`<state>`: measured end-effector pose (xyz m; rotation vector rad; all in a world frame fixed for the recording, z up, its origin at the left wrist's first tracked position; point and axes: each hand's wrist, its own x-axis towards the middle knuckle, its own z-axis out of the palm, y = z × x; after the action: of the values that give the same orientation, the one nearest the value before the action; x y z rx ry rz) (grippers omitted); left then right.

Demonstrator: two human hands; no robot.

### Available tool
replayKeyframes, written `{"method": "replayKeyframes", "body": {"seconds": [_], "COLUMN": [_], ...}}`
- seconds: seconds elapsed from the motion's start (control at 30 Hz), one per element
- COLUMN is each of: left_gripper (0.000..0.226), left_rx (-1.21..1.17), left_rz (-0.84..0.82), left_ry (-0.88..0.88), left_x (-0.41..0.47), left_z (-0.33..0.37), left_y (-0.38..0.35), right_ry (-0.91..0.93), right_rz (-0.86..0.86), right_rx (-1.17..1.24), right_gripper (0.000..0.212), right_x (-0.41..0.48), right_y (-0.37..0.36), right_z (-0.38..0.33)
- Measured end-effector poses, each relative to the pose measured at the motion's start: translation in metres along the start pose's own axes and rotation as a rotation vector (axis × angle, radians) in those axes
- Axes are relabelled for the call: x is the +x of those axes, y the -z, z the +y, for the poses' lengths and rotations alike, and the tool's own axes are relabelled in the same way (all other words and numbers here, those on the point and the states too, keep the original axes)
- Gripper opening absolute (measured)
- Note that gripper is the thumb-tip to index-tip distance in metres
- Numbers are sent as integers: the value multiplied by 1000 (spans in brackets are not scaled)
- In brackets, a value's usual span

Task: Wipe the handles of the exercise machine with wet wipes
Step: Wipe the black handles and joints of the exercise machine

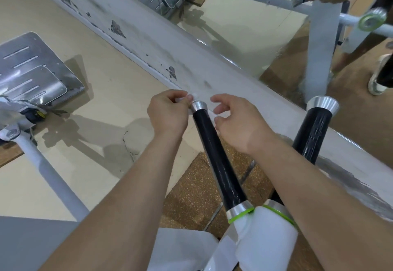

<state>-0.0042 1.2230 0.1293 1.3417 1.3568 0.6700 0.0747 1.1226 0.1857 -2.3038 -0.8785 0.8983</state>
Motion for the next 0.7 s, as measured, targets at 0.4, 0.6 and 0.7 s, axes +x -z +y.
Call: {"method": "replayKeyframes", "body": {"seconds": [0.4, 0.6, 0.7], "left_gripper": [7, 16, 17], "left_rx": [45, 681, 938], "left_rz": [-102, -366, -512], "left_ry": [-166, -626, -712], "left_x": [-1, -2, 7], "left_z": [-3, 12, 30], "left_y": [3, -2, -11], "right_ry": [42, 33, 12], "right_rz": [4, 65, 51], "right_rx": [-129, -110, -56], "right_gripper": [50, 46, 43], "right_x": [10, 14, 17], "right_y": [4, 5, 5], "right_z": [-4, 2, 2]}}
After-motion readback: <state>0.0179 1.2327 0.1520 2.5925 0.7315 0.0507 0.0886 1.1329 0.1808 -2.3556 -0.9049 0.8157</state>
